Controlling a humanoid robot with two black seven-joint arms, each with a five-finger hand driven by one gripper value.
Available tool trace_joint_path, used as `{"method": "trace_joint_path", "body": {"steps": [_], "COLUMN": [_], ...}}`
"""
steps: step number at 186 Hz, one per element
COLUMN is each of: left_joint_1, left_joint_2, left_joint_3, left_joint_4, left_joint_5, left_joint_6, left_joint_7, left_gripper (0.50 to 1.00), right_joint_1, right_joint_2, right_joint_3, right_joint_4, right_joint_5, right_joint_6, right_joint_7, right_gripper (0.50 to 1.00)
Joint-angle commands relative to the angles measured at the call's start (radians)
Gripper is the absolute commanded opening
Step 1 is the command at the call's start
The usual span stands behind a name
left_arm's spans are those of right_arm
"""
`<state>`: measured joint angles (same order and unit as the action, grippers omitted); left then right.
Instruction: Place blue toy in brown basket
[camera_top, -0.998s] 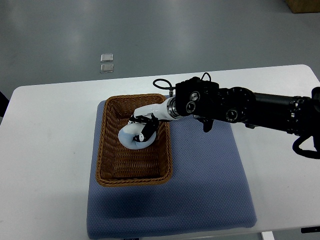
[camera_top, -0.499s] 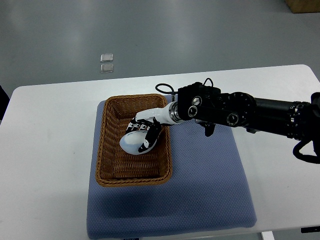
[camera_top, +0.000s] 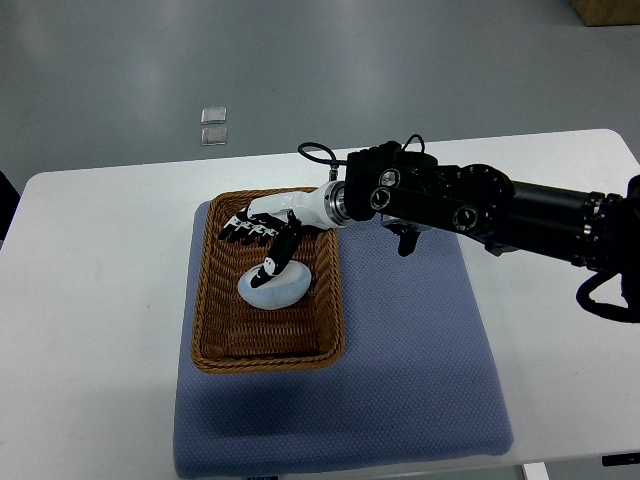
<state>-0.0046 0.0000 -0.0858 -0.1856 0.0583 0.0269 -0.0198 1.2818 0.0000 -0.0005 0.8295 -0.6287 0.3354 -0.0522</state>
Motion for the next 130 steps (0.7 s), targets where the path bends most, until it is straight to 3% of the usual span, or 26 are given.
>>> {"method": "trace_joint_path", "body": {"steps": [1,54,100,130], "left_joint_1": [0.0,0.0,0.0,0.0], "left_joint_2": [0.0,0.0,0.0,0.0], "left_joint_3": [0.0,0.0,0.001,0.003], "left_joint_4": [0.001,0.0,0.0,-0.002], "left_joint_5": [0.0,0.0,0.0,0.0], "left_joint_6": [0.001,0.001,-0.001,0.001], "left_joint_7": [0.0,0.0,0.0,0.0], "left_gripper": [1.0,1.0,1.0,1.0], "right_joint_1": [0.001,-0.029,-0.159,-0.28], "right_joint_2": [0.0,-0.153,-0.256,-0.271], "right_joint_3": [0.057,0.362,0.638,0.835], "right_joint_4": [0.003,0.01,0.002,-0.009], "right_joint_5": [0.001,0.006,0.081,0.207], "right_joint_6": [0.011,0.039,0.028,0.022], "right_joint_7": [0.002,0.002,0.002,0.009], "right_gripper": [0.905,0.905,0.905,0.905]}}
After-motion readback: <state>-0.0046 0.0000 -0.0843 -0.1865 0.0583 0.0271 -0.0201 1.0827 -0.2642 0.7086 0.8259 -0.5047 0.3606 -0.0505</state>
